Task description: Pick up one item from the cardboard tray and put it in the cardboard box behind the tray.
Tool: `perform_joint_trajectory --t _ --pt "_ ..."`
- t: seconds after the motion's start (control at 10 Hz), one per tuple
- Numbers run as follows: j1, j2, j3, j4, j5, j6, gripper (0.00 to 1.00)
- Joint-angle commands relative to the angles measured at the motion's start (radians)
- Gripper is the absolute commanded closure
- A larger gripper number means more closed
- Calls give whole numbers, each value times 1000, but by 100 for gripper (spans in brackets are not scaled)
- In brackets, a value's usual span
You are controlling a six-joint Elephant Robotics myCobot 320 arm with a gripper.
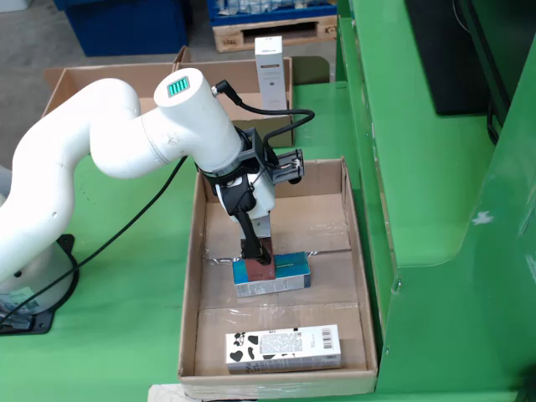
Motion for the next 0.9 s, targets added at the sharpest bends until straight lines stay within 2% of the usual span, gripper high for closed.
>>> perform_joint_trajectory --t 0.0,0.2,0.8 --pt "-6 27 26 11 -2 1 80" --pt "-6 27 26 11 -2 1 100" --pt "-6 27 26 11 -2 1 100"
